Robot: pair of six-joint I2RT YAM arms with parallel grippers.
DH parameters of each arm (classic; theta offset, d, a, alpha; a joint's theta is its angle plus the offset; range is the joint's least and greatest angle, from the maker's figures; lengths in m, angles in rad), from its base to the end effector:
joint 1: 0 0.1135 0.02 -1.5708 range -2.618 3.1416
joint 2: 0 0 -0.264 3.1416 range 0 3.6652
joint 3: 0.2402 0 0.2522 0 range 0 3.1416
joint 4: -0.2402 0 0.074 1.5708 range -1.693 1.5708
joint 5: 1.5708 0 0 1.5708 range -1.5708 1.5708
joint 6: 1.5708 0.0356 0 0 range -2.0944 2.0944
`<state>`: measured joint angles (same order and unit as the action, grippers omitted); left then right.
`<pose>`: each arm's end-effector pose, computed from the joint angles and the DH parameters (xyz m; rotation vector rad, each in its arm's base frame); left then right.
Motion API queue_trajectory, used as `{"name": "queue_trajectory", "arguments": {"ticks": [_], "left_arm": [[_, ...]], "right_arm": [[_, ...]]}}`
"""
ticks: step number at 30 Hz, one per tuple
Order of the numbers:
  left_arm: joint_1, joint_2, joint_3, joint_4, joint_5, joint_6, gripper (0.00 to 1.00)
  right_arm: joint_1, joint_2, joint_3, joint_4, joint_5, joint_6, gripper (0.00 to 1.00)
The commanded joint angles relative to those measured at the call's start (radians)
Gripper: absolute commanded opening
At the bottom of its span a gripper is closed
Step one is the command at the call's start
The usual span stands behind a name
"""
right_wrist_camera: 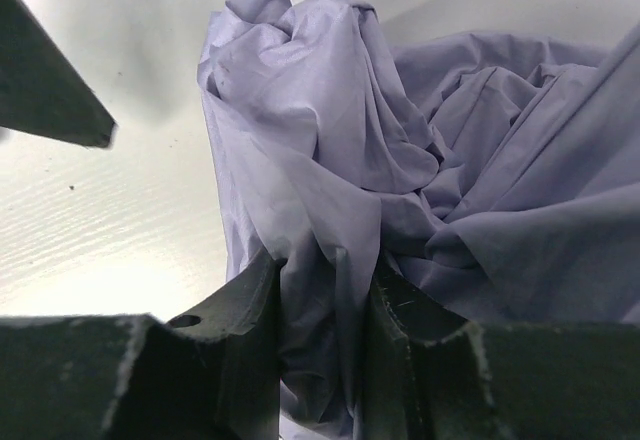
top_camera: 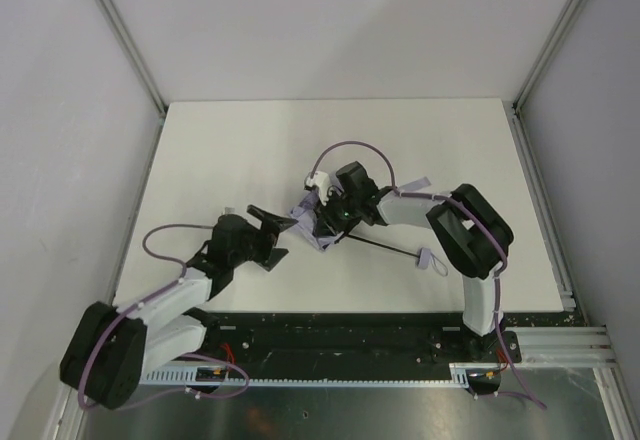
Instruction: Put away the umbrella
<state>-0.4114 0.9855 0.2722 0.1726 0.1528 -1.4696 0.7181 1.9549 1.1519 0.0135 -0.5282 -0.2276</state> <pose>0.1741 -0.0819 0.1624 -1.1123 2.1067 -1.1957 0.2939 0.2806 0.1493 -1.3153 1.9912 0.8593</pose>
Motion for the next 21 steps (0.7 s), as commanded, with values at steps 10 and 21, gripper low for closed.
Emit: {"name": "queue_trajectory", "arguments": {"ticks": [10,21], "left_arm": [[-0.061,0.312,0.094,0.189,-0.013,-0.110,0.99],[-0.076,0.465,0.131,0.241,-0.218,-0.073,0.97]], "right_arm": [[-0.013,0.130,-0.045,-0.119,-0.186,0.076,0.00],[-0.013,0.123,-0.046,-0.099,-0.313,0.068,0.00]]}}
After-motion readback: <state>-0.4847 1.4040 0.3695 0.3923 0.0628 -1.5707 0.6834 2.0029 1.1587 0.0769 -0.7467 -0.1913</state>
